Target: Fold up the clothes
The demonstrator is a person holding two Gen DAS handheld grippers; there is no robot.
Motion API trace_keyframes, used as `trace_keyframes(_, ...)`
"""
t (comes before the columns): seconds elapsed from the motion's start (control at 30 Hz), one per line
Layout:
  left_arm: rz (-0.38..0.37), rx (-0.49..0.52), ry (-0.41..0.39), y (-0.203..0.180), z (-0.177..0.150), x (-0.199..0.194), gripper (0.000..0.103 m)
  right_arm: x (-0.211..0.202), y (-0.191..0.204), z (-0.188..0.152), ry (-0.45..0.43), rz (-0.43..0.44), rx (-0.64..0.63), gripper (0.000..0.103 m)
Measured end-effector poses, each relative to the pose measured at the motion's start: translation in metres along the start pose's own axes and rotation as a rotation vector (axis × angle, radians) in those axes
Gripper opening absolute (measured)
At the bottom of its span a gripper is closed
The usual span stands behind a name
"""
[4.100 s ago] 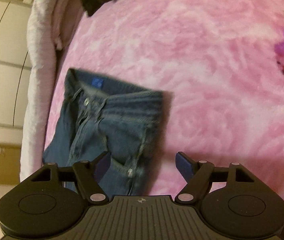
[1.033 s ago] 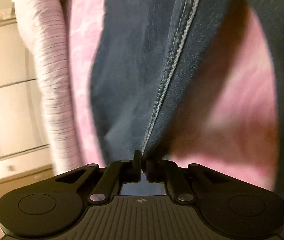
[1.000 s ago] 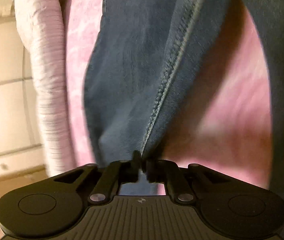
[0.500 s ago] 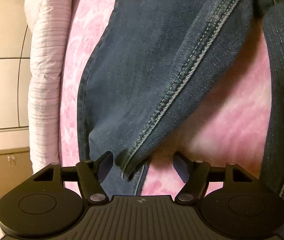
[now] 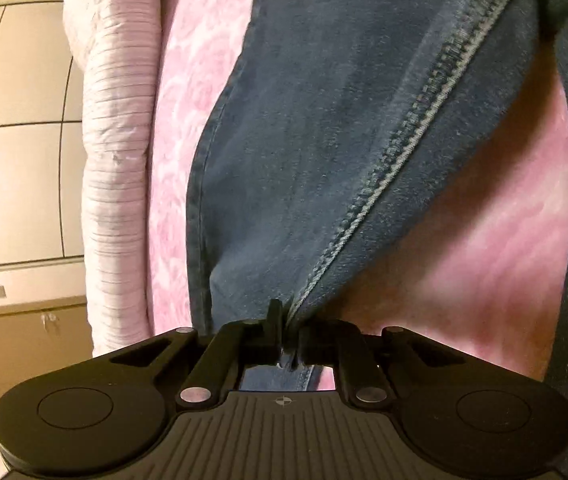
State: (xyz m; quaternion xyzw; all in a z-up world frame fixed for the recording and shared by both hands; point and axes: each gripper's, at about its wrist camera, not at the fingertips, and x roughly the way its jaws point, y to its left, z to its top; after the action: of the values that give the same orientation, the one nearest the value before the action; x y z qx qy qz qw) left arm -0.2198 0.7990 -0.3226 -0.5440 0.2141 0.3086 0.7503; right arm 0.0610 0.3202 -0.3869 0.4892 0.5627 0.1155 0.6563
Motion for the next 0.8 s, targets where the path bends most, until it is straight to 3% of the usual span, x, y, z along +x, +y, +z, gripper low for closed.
trace_keyframes(0.03,0.001,-0.027,0.03,0.002,-0.008,0.002,0.002,0.001,-0.002,0.001,0.001,-0.012,0.011,0.011)
trace_keyframes(0.1,-0.002,-0.08,0.089,0.007,-0.025,0.007,0.022,0.004,-0.006,0.001,0.003,-0.024,0.037,0.015)
trace_keyframes(0.13,-0.018,-0.103,0.118,0.008,-0.037,0.012,0.025,0.005,-0.007,0.001,0.0,-0.033,0.044,0.023)
trace_keyframes(0.27,-0.015,-0.11,0.176,0.01,-0.073,0.035,0.028,0.005,-0.011,0.002,0.003,-0.07,0.043,0.049)
trace_keyframes(0.3,-0.002,-0.092,0.179,0.011,-0.08,0.038,0.028,0.004,-0.012,0.003,0.005,-0.072,0.041,0.049)
trace_keyframes(0.37,0.02,-0.084,0.186,0.013,-0.087,0.045,0.028,0.001,-0.015,0.004,0.013,-0.066,0.039,0.049)
trace_keyframes(0.53,-0.006,-0.133,0.13,0.017,-0.09,0.055,0.028,0.004,-0.015,0.004,0.009,-0.063,0.045,0.049)
trace_keyframes(0.57,-0.011,-0.134,0.119,0.016,-0.089,0.059,0.024,0.004,-0.015,0.004,0.008,-0.061,0.046,0.049)
trace_keyframes(0.6,-0.02,-0.121,0.113,0.013,-0.087,0.06,0.009,0.005,-0.015,0.004,0.007,-0.058,0.046,0.049)
trace_keyframes(0.67,-0.045,-0.077,0.097,0.005,-0.082,0.061,0.007,0.005,-0.015,0.003,0.009,-0.053,0.037,0.049)
trace_keyframes(0.73,-0.126,0.074,0.057,-0.021,-0.063,0.054,0.006,0.003,-0.013,0.002,0.009,-0.046,0.009,0.047)
trace_keyframes(0.77,-0.167,0.15,0.036,-0.034,-0.054,0.05,0.006,0.001,-0.011,0.001,0.01,-0.029,-0.002,0.023)
trace_keyframes(0.8,-0.209,0.226,0.011,-0.048,-0.043,0.046,0.006,-0.001,-0.01,-0.001,0.013,-0.001,-0.006,0.013)
